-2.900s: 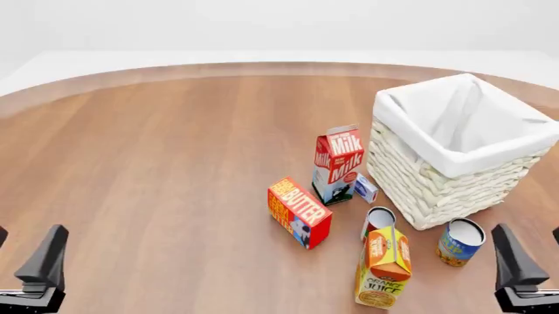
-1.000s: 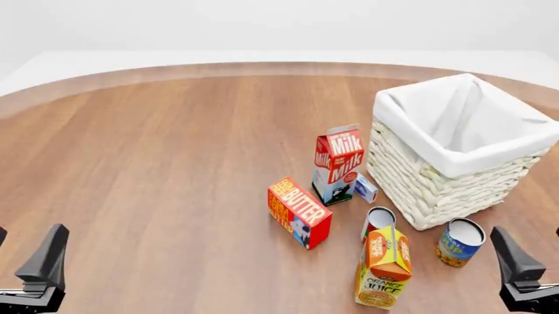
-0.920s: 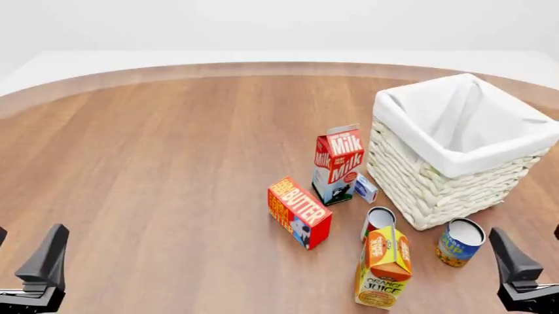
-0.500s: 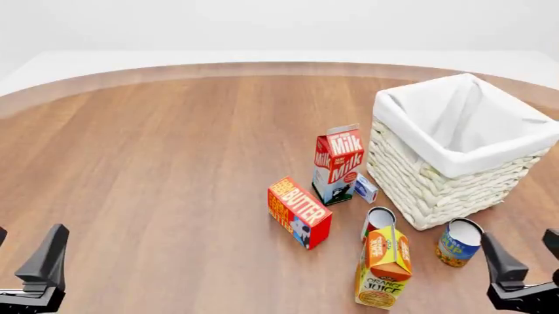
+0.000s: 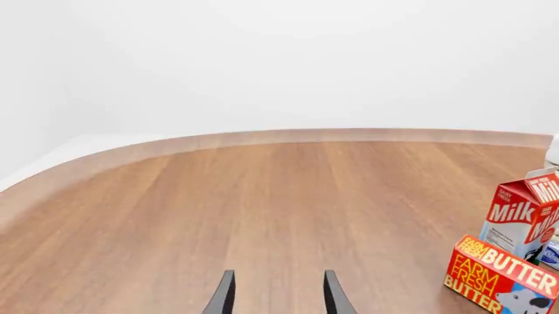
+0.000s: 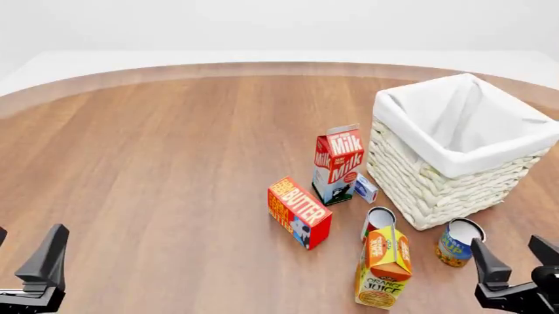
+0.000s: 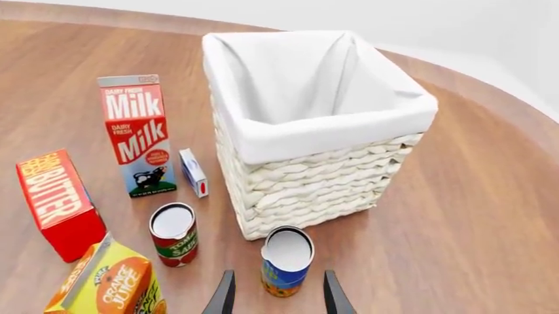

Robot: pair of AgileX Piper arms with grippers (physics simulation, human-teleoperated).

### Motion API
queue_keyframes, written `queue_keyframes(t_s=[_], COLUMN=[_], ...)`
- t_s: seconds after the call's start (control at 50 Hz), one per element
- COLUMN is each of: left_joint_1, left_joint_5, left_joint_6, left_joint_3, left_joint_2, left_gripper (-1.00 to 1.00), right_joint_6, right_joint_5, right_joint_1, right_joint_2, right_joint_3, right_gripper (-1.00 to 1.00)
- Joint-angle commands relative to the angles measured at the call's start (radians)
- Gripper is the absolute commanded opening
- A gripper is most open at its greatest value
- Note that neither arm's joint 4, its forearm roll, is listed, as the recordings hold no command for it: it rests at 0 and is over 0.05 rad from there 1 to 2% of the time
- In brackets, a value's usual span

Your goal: Pick up the alphabet soup, and put it in the basket.

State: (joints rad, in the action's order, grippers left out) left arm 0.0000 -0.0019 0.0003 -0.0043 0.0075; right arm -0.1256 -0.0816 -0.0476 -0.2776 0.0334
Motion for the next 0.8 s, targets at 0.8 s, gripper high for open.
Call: queue_keyframes(t_s=[0.8], left_joint_1=[0.0], left_joint_5=[0.0], left_joint_6=[0.0], left_joint_3=[0.0], left_joint_2=[0.0], left_gripper=[1.0], right_joint_6=[0.008], right_joint_5=[0.308], right_joint_1=[-0.02], right_joint_2=[-0.318], right_joint_3=[-0.033], right_gripper=[1.0])
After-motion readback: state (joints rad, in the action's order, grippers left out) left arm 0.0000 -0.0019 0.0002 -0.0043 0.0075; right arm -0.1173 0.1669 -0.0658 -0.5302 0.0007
